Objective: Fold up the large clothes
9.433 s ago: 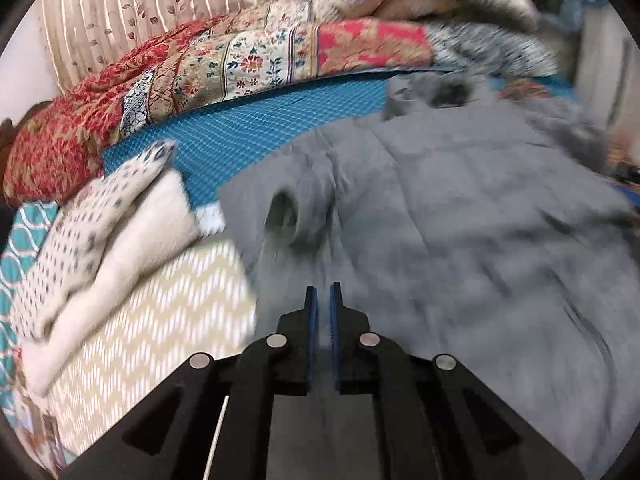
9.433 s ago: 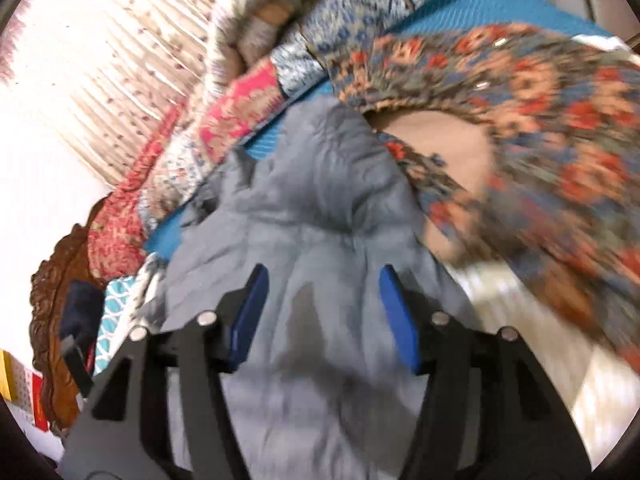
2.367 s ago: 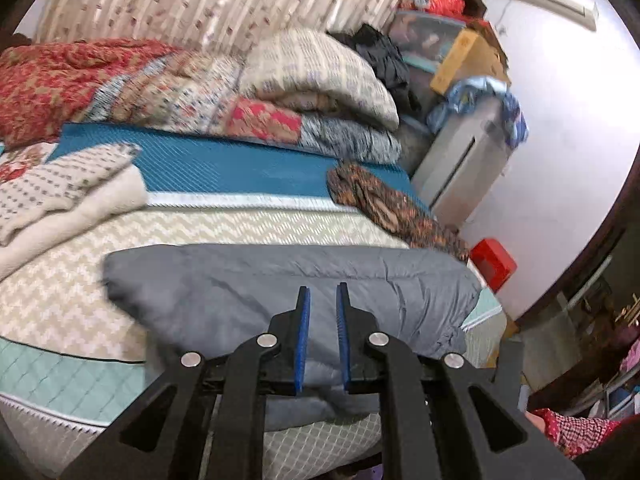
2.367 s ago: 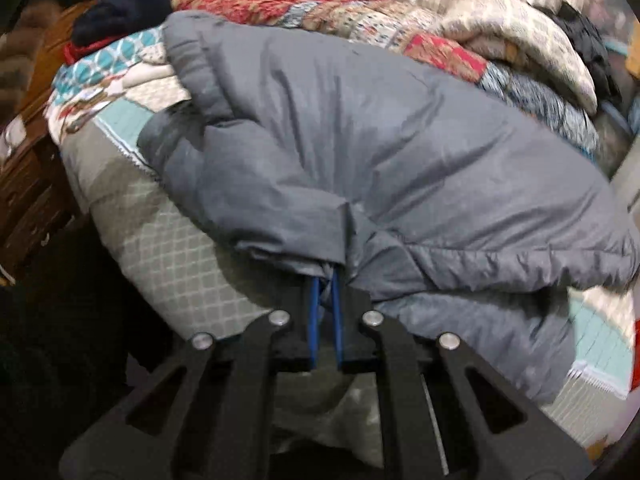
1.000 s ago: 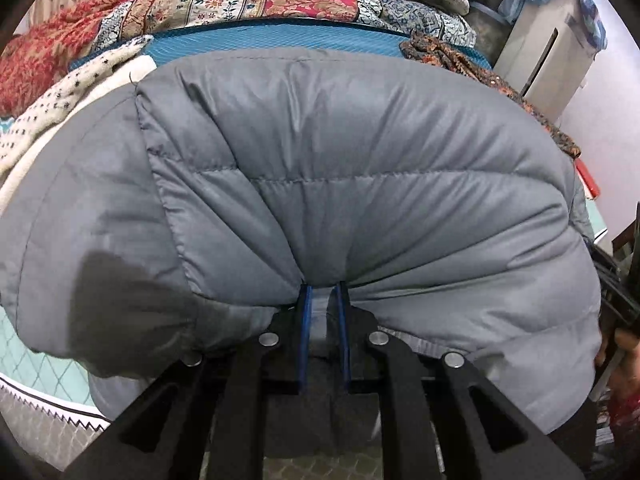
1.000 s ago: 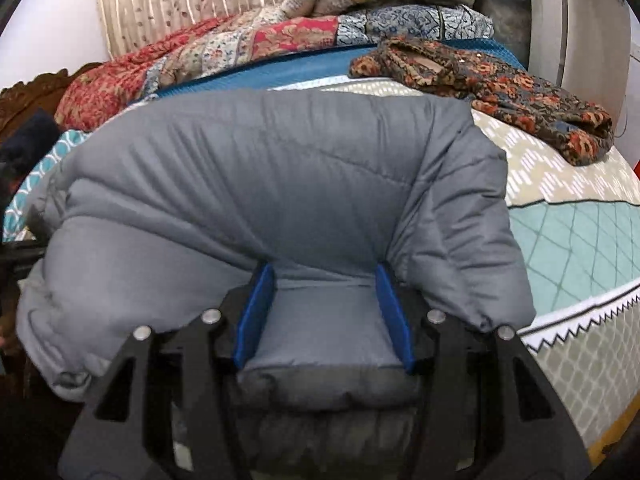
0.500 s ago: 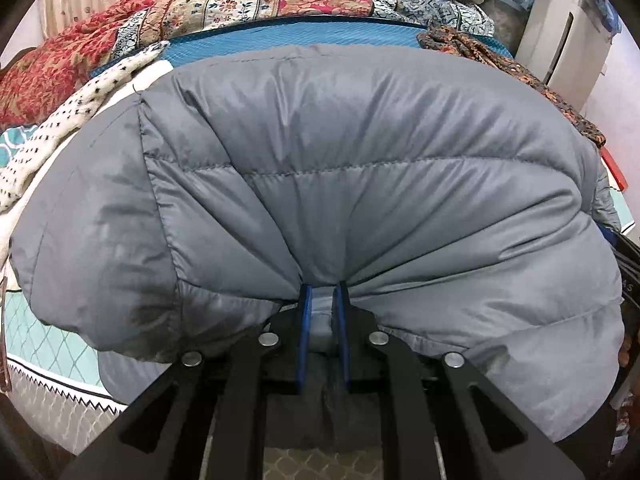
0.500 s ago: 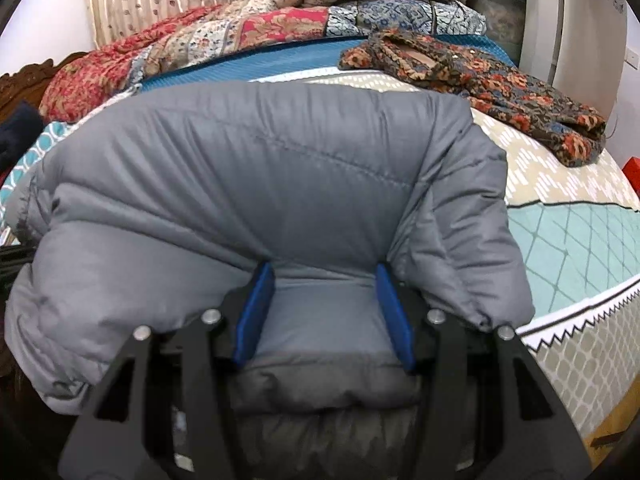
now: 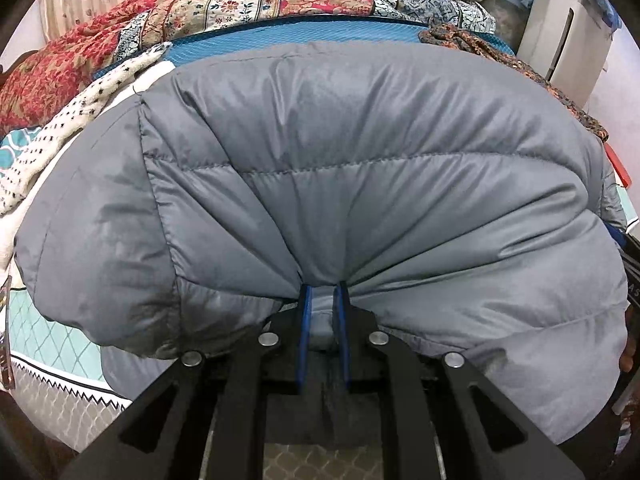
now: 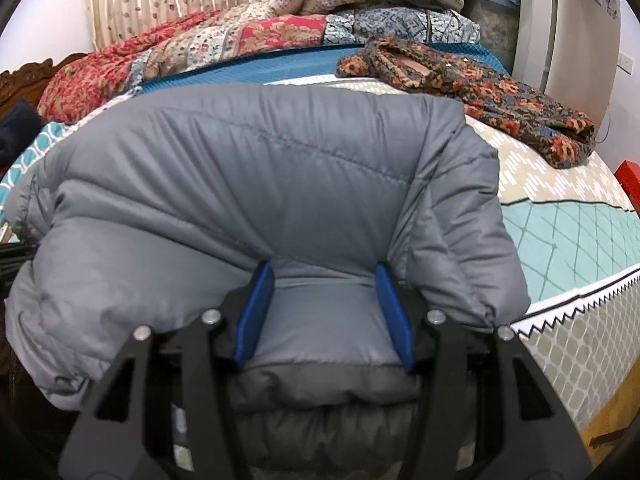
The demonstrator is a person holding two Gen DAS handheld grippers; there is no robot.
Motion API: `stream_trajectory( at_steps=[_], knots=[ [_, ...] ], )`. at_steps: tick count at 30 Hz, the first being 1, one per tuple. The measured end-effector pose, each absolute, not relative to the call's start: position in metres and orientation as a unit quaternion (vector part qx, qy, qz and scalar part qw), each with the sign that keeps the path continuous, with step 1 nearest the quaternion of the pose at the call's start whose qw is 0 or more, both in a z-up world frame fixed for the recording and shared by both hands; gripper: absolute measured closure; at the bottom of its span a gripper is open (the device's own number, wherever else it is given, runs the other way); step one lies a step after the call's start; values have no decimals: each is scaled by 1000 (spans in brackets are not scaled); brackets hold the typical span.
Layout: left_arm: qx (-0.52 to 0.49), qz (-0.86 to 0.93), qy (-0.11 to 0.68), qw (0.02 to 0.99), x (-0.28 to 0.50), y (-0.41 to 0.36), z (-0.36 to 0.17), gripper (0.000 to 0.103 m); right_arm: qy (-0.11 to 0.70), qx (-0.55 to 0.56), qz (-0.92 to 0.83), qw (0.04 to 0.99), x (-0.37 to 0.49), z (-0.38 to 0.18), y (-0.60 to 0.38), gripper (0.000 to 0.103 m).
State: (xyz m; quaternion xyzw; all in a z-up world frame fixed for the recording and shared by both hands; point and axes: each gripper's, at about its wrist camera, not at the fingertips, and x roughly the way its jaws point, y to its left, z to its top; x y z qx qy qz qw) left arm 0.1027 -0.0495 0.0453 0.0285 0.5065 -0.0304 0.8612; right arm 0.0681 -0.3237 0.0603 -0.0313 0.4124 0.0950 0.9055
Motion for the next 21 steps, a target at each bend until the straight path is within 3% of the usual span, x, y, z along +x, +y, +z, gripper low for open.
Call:
stream_trajectory(
  at_steps=[21],
  knots=[
    [49, -24, 498, 866, 100, -54, 42, 84, 404, -20, 101, 909, 63, 60, -320, 46]
  ],
)
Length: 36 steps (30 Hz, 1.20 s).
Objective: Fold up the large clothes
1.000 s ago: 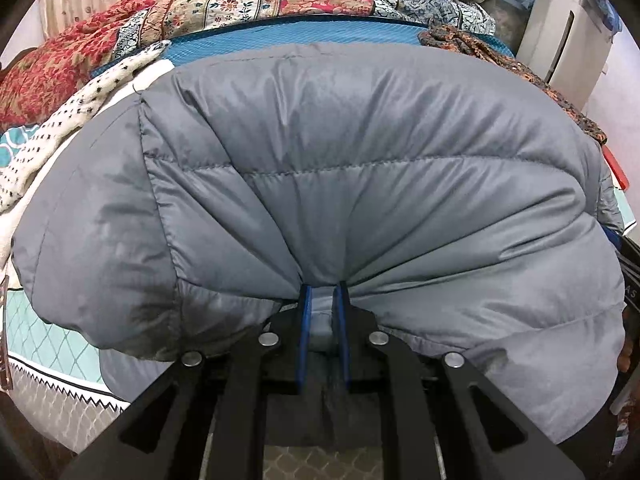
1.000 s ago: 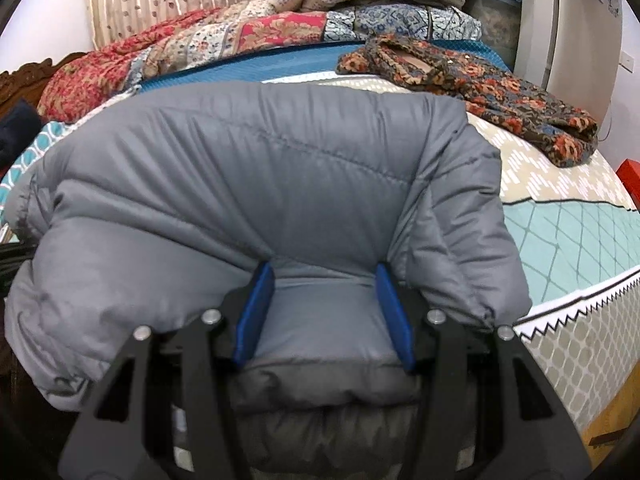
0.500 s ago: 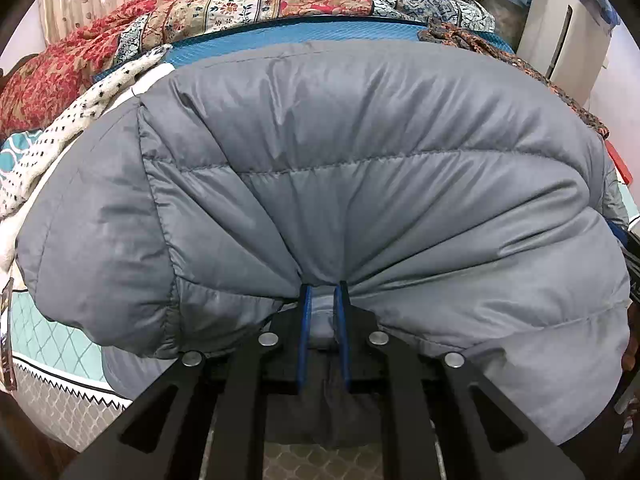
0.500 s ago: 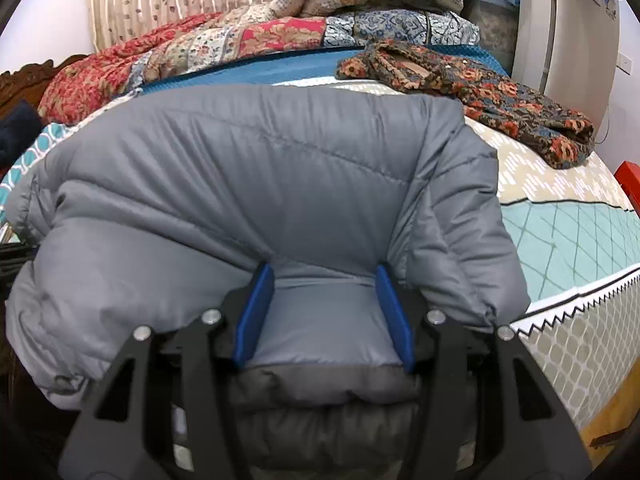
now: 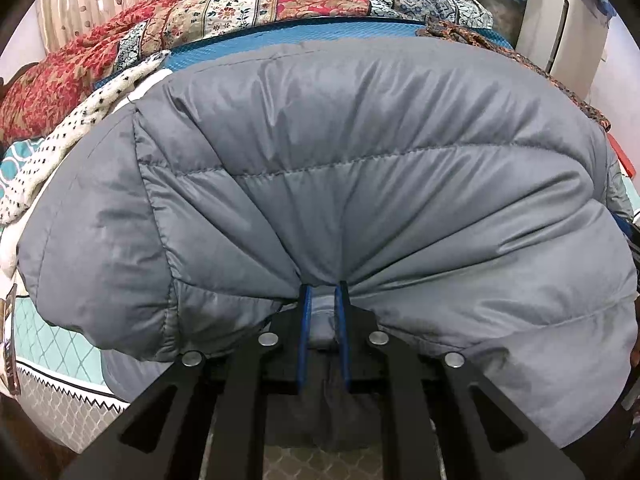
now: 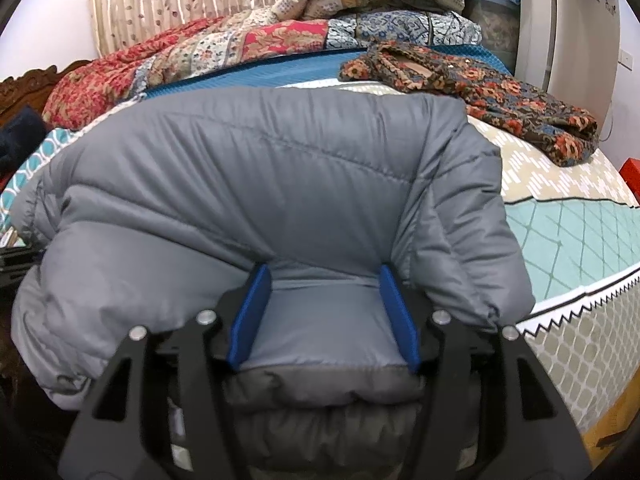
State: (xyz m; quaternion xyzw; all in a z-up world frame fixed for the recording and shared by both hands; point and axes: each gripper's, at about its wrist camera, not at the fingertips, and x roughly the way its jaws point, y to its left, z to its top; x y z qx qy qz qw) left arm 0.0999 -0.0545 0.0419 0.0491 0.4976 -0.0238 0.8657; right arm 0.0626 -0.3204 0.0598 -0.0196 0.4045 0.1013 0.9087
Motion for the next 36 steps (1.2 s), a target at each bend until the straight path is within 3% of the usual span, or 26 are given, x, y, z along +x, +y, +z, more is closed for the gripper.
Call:
stream_trajectory(
  at_steps=[3, 6, 19, 28, 36],
  knots=[
    [50, -24, 497, 866, 100, -54, 41, 84, 402, -5, 119, 908, 63, 59, -321, 36],
    [53, -25, 495, 867, 101, -53, 40, 84, 404, -6, 123, 906, 64, 59, -319, 34],
    [56, -28, 482, 874, 99, -53, 37, 84, 402, -33, 97, 910, 59, 66, -312, 34],
    [65, -23, 479, 875, 97, -57, 36, 84, 322, -21, 88, 942, 10, 119, -309, 37],
    [70, -25, 478, 875, 95, -59, 37, 84, 375, -61, 165, 910, 13, 99, -263, 37]
  ],
)
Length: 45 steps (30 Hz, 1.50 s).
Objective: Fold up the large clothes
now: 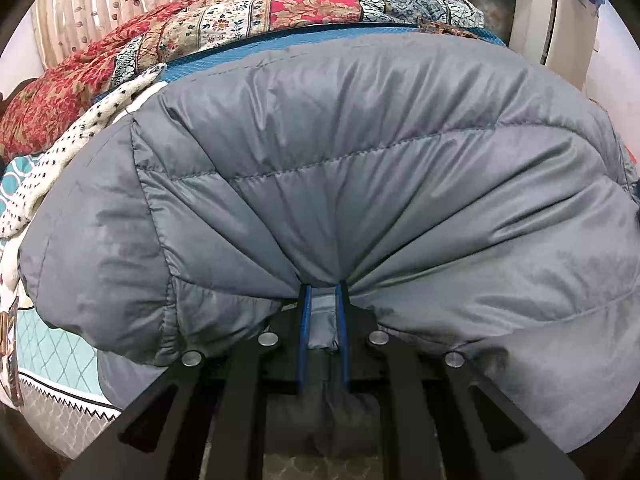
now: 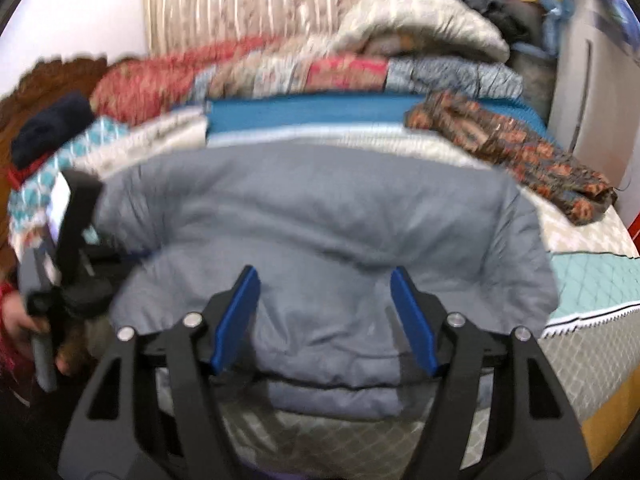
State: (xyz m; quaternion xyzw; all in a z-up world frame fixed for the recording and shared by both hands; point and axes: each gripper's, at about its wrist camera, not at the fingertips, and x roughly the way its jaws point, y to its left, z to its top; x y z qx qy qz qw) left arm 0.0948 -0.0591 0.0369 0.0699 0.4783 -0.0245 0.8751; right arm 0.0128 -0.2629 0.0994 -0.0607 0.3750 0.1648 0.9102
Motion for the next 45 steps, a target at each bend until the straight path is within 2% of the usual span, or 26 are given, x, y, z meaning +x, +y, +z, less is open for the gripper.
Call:
stream_trajectory(
  at_steps=[3, 12, 31, 35, 39, 41, 45],
  knots=[
    [71, -23, 477, 876, 94, -60, 37, 84, 414, -51, 165, 894, 17, 79, -267, 37],
    [73, -10, 480, 874, 92, -64, 40, 84, 429, -41, 173, 886, 29, 49, -273, 37],
    [80, -3, 481, 873, 87, -68, 42, 84, 428, -37, 178, 885, 42, 40, -267, 36],
    [18, -54, 480, 876, 84, -45, 66, 84, 428, -36, 179, 885, 42, 40, -266, 36],
    [-47, -38, 395, 917, 69, 12, 128, 84, 426, -35, 178, 886, 42, 40, -266, 36],
    [-78, 5, 384, 920, 73, 46, 143, 85, 426, -35, 178, 886, 42, 40, -267, 36],
    [-138, 28, 413, 900, 88, 83, 127, 85, 428, -34, 178, 886, 42, 41, -267, 36]
  ],
)
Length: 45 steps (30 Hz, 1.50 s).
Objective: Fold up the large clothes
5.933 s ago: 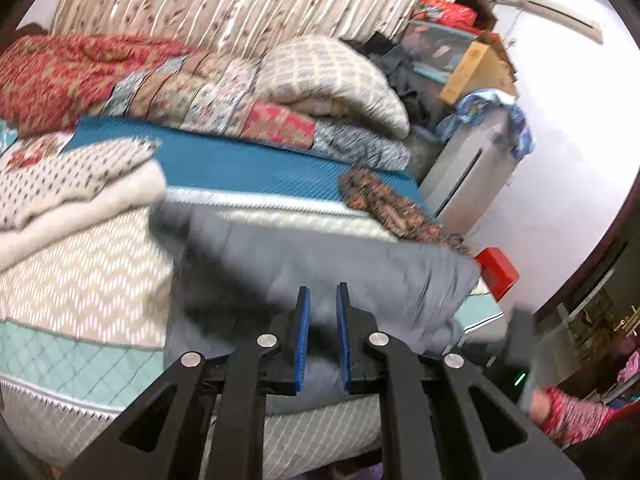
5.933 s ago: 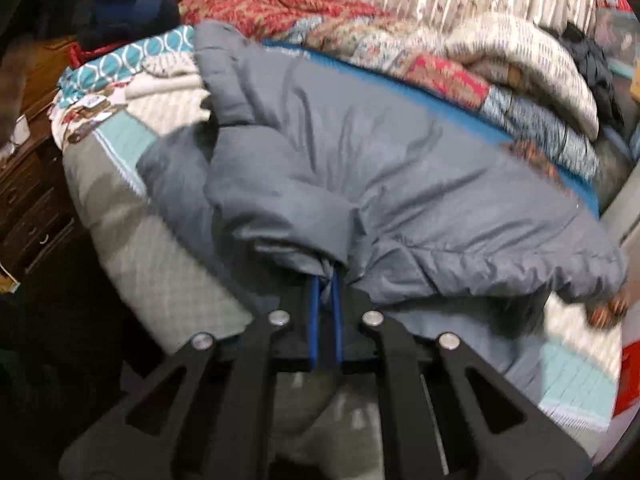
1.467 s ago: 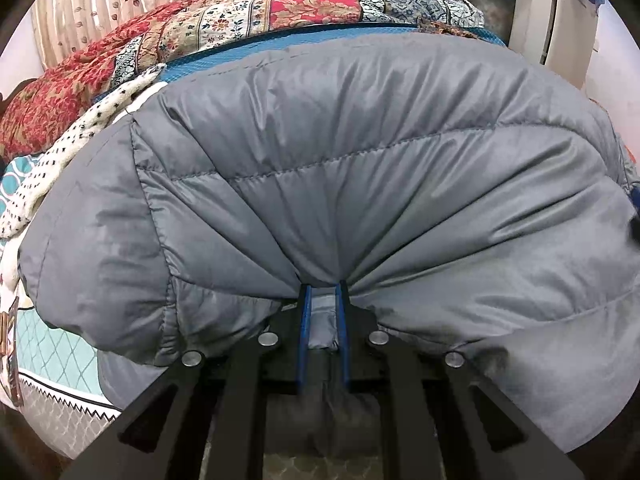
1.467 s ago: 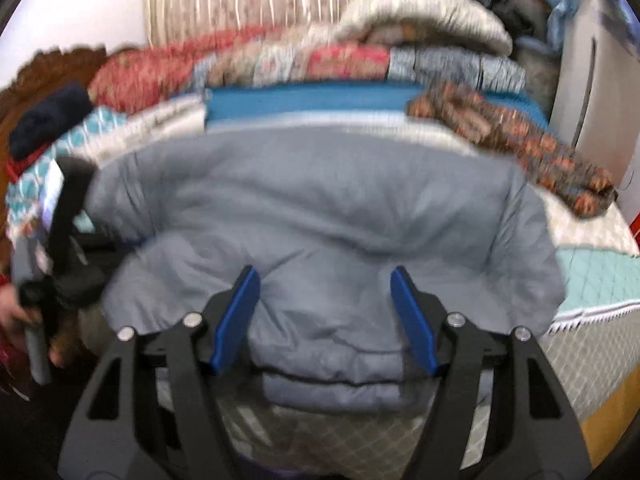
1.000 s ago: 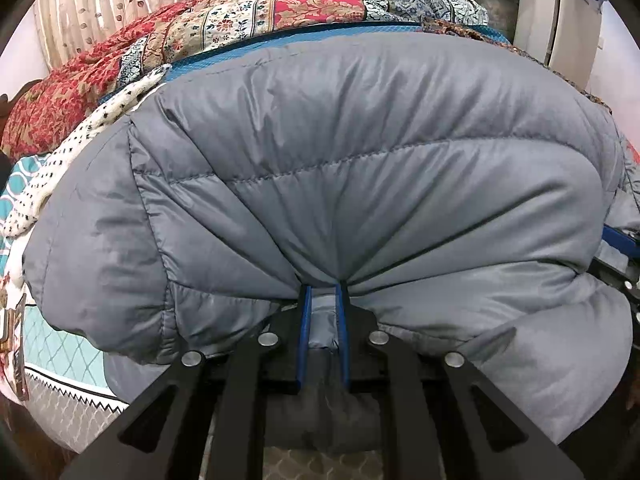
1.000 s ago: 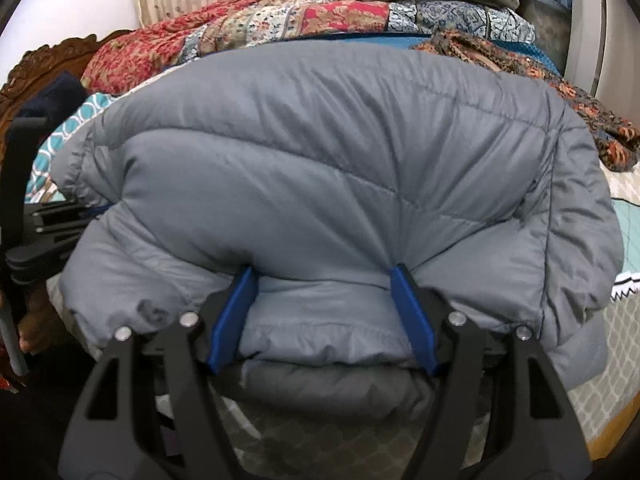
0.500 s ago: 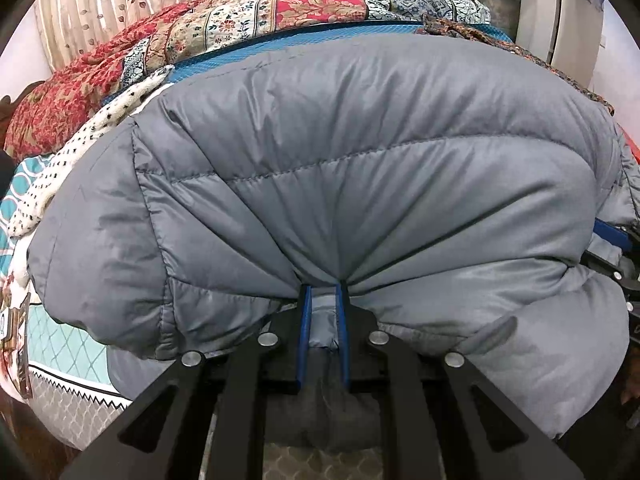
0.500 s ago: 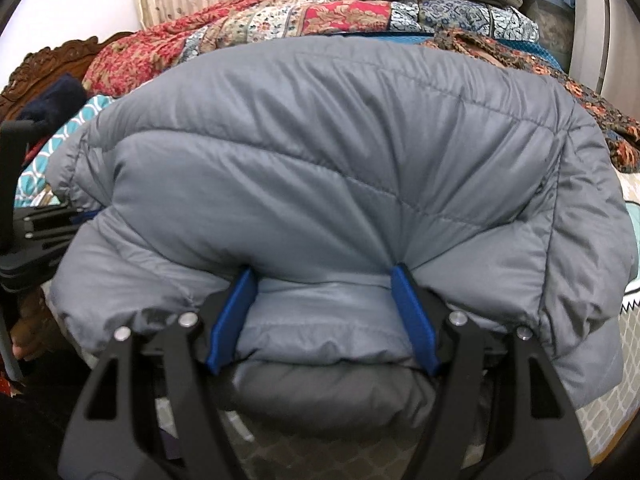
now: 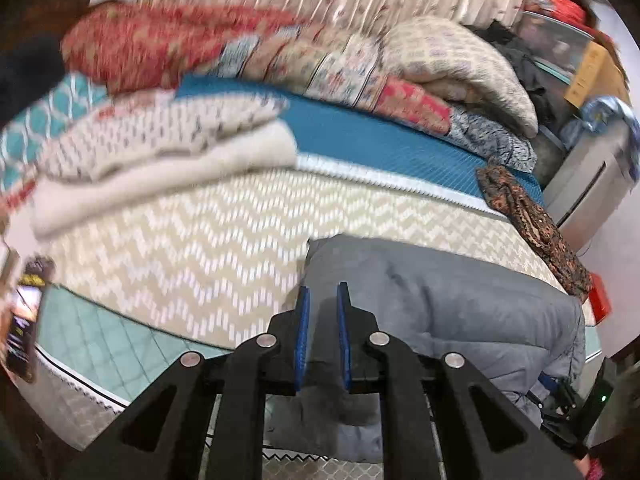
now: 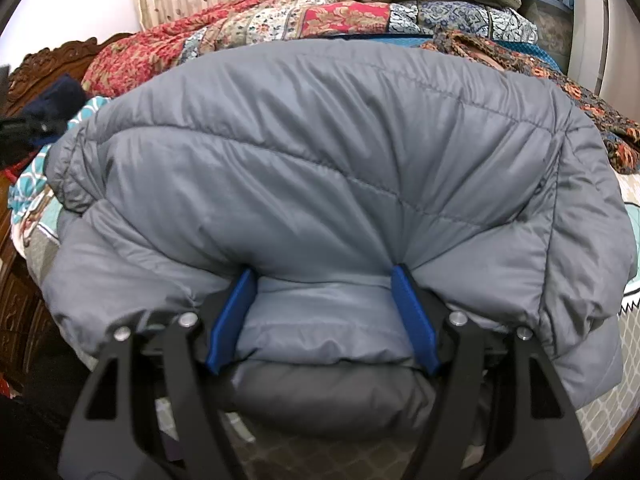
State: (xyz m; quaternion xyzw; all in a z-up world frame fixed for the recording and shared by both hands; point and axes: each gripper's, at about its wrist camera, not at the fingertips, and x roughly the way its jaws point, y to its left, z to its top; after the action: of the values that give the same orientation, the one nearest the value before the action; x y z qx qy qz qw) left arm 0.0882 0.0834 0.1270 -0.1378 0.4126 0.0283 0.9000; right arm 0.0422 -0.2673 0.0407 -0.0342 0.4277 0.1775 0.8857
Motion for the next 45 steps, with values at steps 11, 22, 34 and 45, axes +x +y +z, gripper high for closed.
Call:
stream_trajectory(
  at_steps=[11, 22, 34, 45],
  knots=[
    [-80, 18, 495, 865, 88, 37, 45, 83, 384, 67, 172, 905, 9, 95, -329, 36],
    [-67, 30, 500, 863, 94, 30, 46, 82, 381, 141, 63, 912, 61, 100, -409, 70],
    [-22, 28, 500, 865, 94, 28, 45, 83, 451, 135, 84, 878, 66, 51, -387, 73],
    [-177, -11, 443, 879, 76, 119, 104, 103, 366, 254, 111, 888, 53, 100, -444, 11]
  ],
)
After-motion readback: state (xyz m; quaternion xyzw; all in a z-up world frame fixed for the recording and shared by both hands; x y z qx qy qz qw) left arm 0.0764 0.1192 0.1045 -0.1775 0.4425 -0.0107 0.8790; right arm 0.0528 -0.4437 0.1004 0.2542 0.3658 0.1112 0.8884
